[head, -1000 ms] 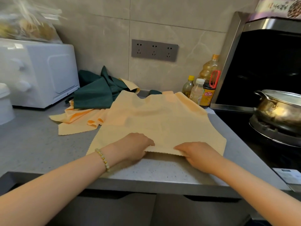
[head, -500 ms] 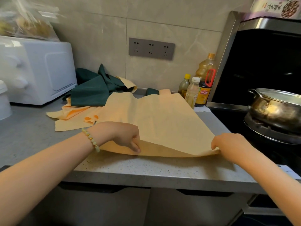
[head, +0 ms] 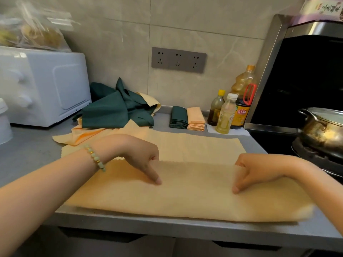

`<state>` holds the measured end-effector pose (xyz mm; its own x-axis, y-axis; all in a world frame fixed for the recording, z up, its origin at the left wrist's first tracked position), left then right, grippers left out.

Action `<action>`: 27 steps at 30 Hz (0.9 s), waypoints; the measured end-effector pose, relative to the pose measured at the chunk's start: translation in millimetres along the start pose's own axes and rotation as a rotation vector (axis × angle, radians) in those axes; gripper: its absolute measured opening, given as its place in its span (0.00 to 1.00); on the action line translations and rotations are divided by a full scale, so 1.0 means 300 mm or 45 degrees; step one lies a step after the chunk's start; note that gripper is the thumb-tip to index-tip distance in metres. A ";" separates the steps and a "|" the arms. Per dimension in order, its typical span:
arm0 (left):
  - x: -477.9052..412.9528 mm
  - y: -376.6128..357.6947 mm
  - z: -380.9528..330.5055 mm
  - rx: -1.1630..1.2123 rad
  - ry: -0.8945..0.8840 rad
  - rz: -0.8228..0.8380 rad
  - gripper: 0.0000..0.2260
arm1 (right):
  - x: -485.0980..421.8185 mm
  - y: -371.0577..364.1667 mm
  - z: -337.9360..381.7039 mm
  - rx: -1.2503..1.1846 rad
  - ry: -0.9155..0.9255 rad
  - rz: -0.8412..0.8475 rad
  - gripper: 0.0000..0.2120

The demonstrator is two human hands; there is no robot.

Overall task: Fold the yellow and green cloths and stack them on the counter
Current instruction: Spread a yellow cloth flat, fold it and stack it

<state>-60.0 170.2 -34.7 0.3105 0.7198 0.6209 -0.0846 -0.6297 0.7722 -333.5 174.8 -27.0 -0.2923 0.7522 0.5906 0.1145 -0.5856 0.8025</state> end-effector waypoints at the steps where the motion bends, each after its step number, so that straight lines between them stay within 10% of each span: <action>1: -0.030 0.014 0.010 -0.031 0.019 -0.076 0.18 | -0.047 0.012 -0.004 0.031 -0.017 -0.071 0.11; 17: -0.380 0.027 0.164 0.279 -0.018 -0.684 0.08 | -0.475 0.031 -0.069 -0.331 0.229 -0.591 0.06; 23: -0.359 0.033 0.122 -0.096 0.353 -0.820 0.13 | -0.499 0.029 -0.077 -0.372 0.198 -0.638 0.07; 27: -0.348 -0.041 -0.028 0.033 0.121 -0.876 0.20 | -0.500 0.022 -0.069 -0.443 0.189 -0.672 0.07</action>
<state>-99.3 105.4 -107.8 0.2008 0.9796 0.0012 0.1247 -0.0268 0.9918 -308.6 51.9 -112.1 -0.3563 0.9304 0.0861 -0.3878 -0.2311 0.8923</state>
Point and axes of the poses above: each hand's wrist, its own x-axis away from the middle knuckle, its own y-axis out of the back of the hand, z = x × y, the point moved 2 cm from there along -x, towards the middle knuckle, and after that the axes turned 8 degrees about z, right-handed, at the moved point
